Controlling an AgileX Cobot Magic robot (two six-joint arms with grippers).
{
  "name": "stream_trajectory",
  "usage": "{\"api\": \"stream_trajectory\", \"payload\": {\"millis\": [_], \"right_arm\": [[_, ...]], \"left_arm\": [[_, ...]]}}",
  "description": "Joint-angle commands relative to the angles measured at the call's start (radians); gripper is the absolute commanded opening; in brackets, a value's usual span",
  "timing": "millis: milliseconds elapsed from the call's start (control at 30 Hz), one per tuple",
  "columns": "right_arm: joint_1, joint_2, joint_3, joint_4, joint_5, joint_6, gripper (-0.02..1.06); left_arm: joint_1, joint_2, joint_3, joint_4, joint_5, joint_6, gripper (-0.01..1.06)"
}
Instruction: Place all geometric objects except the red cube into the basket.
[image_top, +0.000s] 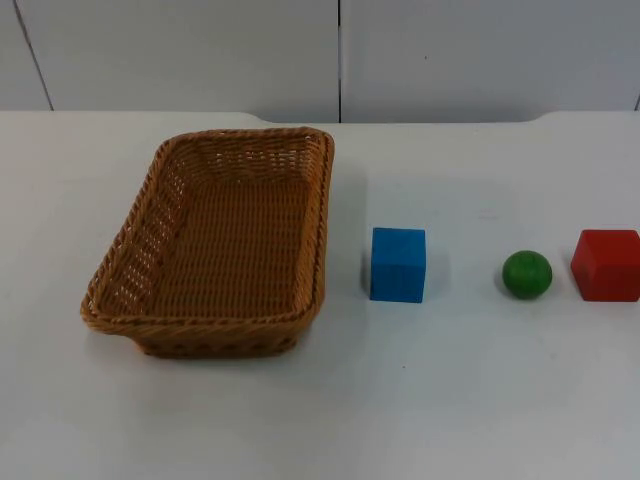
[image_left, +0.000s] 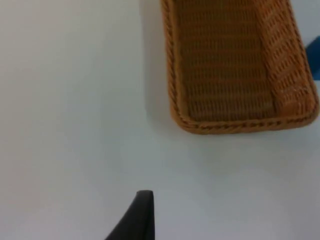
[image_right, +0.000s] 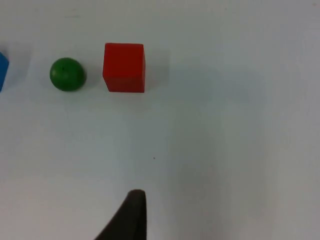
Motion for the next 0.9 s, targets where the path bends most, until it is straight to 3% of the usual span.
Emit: {"api": "stream_trajectory", "payload": {"millis": [0,167,300,467,500,633,867], "right_arm": [[-0.003,0.01,-0.006,0.007,-0.013,0.001,1.05],[-0.003,0.032,-0.006,0.007,-0.018,0.001,1.05],[-0.003,0.035,-0.006,0.011,-0.03,0.001,1.05],[-0.003,0.035,-0.006,0.03,-0.033,0.001,1.05],[-0.003,0.035,-0.006,0.03,-0.033,0.001,1.05],[-0.003,0.035,-0.006,0.028,-0.038,-0.002,1.05],[-0.003,0.035,-0.006,0.028,-0.049,-0.002,1.05]], "left_arm": [[0.002,0.033,-0.006,-0.06,-0.019,0.052,1.05],[-0.009,0.178,-0.047,-0.181,-0.018,0.199,1.05],[-0.103,0.326,-0.148,-0.17,-0.03,0.217,1.02],[-0.345,0.573,-0.335,0.041,-0.052,0.095,1.02],[-0.345,0.573,-0.335,0.041,-0.052,0.095,1.02],[-0.529,0.779,-0.474,0.233,-0.074,0.04,1.02],[-0.653,1.045,-0.673,0.272,-0.087,0.022,1.02]]}}
